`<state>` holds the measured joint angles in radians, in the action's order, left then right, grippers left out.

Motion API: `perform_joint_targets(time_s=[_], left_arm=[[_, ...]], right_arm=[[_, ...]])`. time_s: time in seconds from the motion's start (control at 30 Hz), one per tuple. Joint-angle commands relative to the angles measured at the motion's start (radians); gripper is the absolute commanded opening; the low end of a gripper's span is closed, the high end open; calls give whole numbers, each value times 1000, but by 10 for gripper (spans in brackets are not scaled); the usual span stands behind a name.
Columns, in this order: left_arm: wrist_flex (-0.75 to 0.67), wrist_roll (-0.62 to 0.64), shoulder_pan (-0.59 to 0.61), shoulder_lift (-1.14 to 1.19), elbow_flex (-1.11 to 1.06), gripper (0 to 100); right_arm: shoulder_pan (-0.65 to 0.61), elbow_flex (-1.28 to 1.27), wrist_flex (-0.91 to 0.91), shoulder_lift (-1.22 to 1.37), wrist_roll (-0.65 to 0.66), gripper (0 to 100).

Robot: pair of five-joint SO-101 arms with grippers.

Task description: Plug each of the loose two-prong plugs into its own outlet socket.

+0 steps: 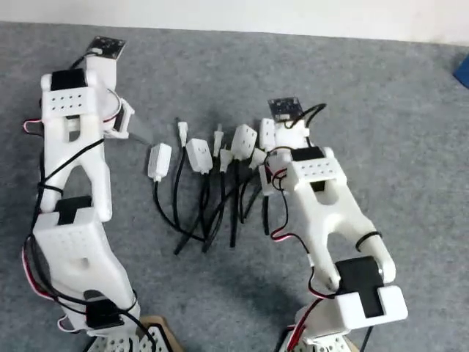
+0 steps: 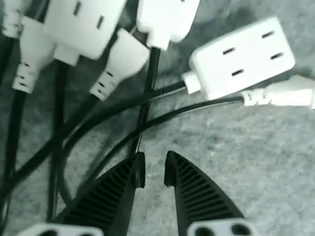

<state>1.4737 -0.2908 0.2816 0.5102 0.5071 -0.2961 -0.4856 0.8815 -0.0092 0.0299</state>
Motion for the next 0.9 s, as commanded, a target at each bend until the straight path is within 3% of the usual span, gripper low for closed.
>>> perform_joint_targets(time_s=[0.0, 0.3, 0.43, 0.6, 0.87], left_arm=[[34, 8, -35, 10, 53, 368], [167, 14, -194, 145, 48, 368], [130, 58, -202, 180, 33, 361], [77, 52, -194, 213, 39, 245], [66, 21, -219, 171, 36, 261]], right_arm=[[39, 12, -21, -64, -31, 87], [48, 41, 108, -67, -71, 87], [99, 41, 157, -71, -63, 87], [197, -13, 183, -185, 20, 87], [249, -223, 117, -397, 63, 87]])
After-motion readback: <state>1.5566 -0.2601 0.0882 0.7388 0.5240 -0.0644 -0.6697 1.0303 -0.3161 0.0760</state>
